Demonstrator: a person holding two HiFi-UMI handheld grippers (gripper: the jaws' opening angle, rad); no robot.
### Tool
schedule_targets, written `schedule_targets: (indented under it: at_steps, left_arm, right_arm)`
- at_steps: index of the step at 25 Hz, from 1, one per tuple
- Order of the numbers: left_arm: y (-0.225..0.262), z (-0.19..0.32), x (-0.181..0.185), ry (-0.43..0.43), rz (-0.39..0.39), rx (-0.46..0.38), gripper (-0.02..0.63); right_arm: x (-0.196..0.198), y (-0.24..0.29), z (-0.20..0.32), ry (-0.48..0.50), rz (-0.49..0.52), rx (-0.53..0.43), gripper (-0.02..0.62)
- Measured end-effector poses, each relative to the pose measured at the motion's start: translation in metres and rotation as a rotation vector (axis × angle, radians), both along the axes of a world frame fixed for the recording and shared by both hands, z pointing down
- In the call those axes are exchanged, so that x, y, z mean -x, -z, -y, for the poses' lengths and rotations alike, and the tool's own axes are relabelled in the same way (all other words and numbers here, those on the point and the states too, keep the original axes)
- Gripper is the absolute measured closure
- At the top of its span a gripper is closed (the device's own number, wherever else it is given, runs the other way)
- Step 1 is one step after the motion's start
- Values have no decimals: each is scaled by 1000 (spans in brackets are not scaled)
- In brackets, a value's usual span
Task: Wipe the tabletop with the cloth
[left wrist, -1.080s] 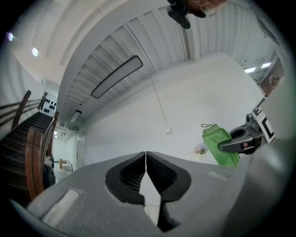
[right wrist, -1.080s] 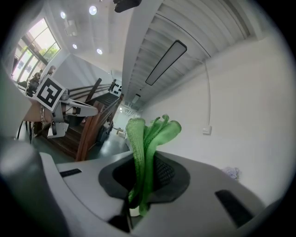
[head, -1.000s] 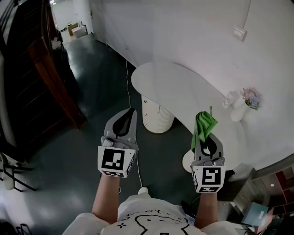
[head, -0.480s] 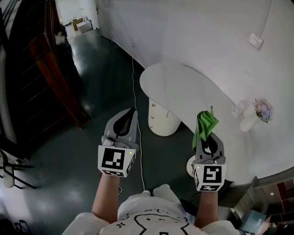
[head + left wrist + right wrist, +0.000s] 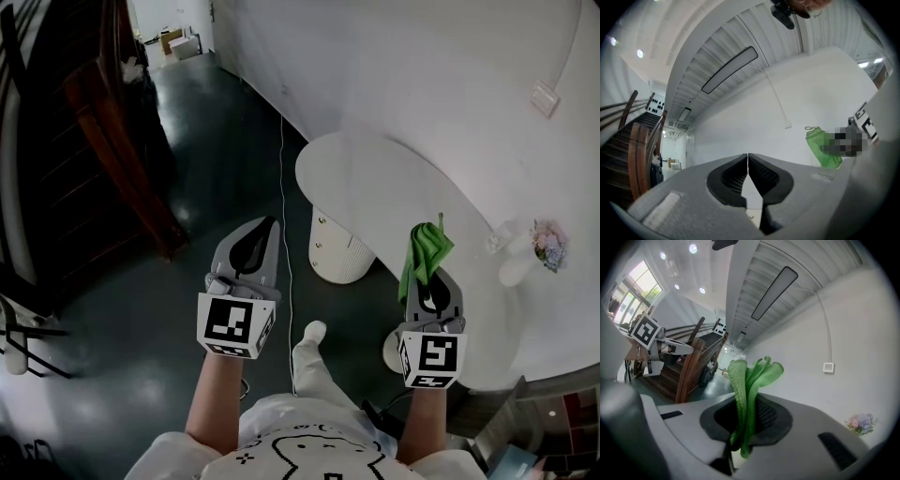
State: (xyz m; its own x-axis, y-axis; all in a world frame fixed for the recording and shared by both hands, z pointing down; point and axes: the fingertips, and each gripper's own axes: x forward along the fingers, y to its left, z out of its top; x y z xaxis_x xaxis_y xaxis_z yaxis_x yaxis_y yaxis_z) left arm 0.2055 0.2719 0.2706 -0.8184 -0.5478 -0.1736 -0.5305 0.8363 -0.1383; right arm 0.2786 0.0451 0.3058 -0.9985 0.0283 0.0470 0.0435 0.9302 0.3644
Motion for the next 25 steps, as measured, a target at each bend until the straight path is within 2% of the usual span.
schedule_targets:
  at_steps: [9,17,25]
  left_arm:
    - [-12,29,72,-24,-6,19,586]
    - [-9,55,176,-38,-18,38,586]
    - [-2,97,280,-96,-17,89,586]
  right_arm:
    - [68,-15,27,-21,-10,24,551]
    - [164,-19,52,-42,-31,41,551]
    - [259,-26,82,-84,-56,61,551]
